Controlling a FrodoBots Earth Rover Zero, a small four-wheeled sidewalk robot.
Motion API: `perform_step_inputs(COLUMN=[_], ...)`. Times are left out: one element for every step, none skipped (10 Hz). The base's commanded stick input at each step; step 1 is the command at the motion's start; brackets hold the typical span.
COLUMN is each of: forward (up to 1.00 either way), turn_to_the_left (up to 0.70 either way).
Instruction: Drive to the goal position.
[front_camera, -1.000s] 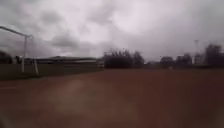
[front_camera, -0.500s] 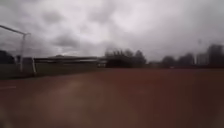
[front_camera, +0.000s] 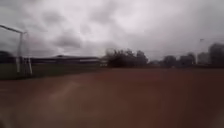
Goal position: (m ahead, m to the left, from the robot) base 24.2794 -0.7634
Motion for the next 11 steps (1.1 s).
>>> perform_step_inputs(forward=[0.7, 0.7, 0.7, 0.7, 0.7, 0.7, 0.7, 0.7, 0.7, 0.7, 0.7], turn_to_the_left=[0.0, 0.0, 0.0, -0.35, -0.35, -0.2, 0.0, 0.0, 0.0, 0.0, 0.0])
